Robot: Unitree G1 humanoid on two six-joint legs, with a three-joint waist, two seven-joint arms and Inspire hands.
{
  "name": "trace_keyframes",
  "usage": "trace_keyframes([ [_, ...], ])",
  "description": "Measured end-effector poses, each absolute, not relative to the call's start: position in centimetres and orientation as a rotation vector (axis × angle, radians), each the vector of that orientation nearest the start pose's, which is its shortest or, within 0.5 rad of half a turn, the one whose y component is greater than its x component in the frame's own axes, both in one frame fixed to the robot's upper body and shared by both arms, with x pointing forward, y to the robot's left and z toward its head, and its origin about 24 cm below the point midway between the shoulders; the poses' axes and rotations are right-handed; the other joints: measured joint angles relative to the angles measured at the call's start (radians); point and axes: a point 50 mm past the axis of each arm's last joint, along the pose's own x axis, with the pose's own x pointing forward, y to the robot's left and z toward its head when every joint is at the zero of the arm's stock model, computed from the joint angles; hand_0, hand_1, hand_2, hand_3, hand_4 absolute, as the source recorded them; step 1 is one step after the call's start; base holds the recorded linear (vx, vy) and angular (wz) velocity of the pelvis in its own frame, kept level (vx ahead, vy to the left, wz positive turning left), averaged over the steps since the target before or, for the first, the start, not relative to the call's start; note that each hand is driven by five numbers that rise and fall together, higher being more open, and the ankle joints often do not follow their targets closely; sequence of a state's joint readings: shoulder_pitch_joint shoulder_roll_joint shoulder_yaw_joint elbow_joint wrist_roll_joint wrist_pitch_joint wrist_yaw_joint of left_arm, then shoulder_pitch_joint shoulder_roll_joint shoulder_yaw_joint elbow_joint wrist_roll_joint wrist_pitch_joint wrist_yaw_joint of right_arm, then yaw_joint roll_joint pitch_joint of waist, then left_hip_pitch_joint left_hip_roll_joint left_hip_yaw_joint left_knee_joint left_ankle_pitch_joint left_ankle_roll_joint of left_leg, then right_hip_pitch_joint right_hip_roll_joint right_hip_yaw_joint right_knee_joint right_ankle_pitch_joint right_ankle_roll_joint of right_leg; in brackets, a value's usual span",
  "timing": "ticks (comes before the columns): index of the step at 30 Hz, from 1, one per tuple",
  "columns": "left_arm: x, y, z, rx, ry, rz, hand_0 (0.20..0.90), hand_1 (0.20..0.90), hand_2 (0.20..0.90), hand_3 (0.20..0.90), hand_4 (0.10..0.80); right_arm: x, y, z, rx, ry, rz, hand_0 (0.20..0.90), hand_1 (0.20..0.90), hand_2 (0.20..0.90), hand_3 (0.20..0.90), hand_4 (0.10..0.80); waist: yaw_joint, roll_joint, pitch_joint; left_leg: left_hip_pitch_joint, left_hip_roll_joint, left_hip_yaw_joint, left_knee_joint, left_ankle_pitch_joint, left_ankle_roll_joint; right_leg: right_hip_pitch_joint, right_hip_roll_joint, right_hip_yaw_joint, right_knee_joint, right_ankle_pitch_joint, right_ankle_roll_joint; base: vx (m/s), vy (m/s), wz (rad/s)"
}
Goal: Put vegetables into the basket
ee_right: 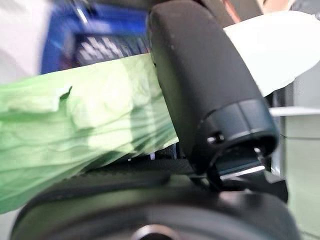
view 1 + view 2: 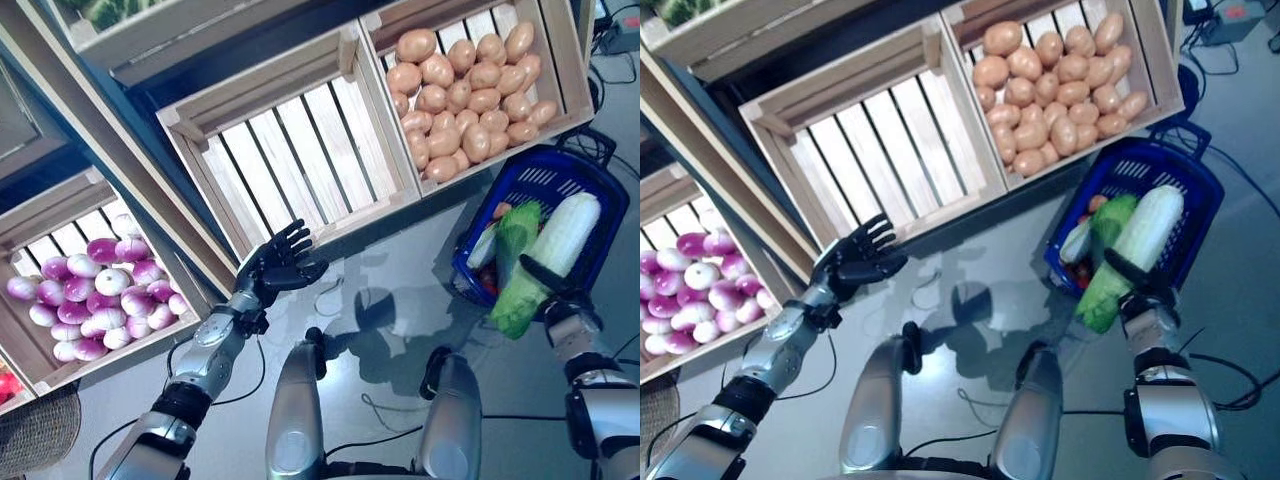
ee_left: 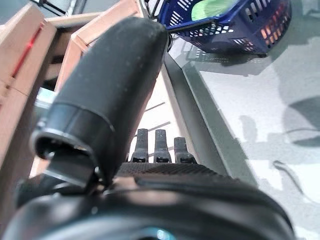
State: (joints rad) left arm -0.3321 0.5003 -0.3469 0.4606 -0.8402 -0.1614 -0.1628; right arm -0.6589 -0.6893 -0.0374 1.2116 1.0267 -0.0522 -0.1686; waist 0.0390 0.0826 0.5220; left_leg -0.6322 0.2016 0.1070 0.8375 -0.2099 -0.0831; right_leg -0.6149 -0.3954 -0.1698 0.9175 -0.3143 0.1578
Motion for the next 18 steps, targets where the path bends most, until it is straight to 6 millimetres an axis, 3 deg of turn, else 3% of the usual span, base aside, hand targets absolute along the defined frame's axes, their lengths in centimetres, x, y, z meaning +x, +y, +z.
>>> trace_keyframes([
  [6, 30.4, 20.2, 4.3, -0.251, 0.085, -0.246, 0.9, 0.9, 0.9, 0.9, 0.8, 30.9, -39.9, 10.4, 0.458, 0.096, -0.875, 0.3, 0.3, 0.3, 0.3, 0.4, -0.009, 0.006, 0.002, -0.119, 0.009, -0.034, 0.128, -0.033, -0.012, -0.12, -0.012, 0.022, 0.155, -0.063, -0.017, -0.063, 0.002, 0.05],
  [7, 30.4, 20.2, 4.3, -0.252, 0.084, -0.247, 0.9, 0.9, 0.9, 0.9, 0.8, 31.1, -40.1, 11.0, 0.459, 0.08, -0.877, 0.9, 0.9, 0.9, 0.9, 0.8, -0.009, 0.009, 0.002, -0.125, 0.011, -0.036, 0.134, -0.034, -0.014, -0.129, -0.013, 0.023, 0.165, -0.067, -0.021, -0.04, 0.007, 0.0],
  [12, 30.4, 19.5, 4.7, -0.284, 0.07, -0.278, 0.9, 0.9, 0.9, 0.9, 0.8, 31.5, -40.5, 13.1, 0.411, 0.036, -0.875, 0.9, 0.9, 0.9, 0.9, 0.8, -0.009, 0.016, 0.003, -0.148, 0.017, -0.047, 0.151, -0.034, -0.015, -0.152, -0.01, 0.023, 0.193, -0.077, -0.027, -0.012, 0.004, 0.01],
  [18, 30.3, 19.5, 4.7, -0.283, 0.071, -0.281, 0.9, 0.9, 0.9, 0.9, 0.8, 31.6, -40.6, 13.7, 0.358, 0.04, -0.87, 0.9, 0.9, 0.9, 0.9, 0.8, -0.01, 0.016, 0.002, -0.139, 0.025, -0.047, 0.151, -0.037, -0.019, -0.141, -0.006, 0.02, 0.188, -0.078, -0.029, 0.041, 0.028, -0.02],
])
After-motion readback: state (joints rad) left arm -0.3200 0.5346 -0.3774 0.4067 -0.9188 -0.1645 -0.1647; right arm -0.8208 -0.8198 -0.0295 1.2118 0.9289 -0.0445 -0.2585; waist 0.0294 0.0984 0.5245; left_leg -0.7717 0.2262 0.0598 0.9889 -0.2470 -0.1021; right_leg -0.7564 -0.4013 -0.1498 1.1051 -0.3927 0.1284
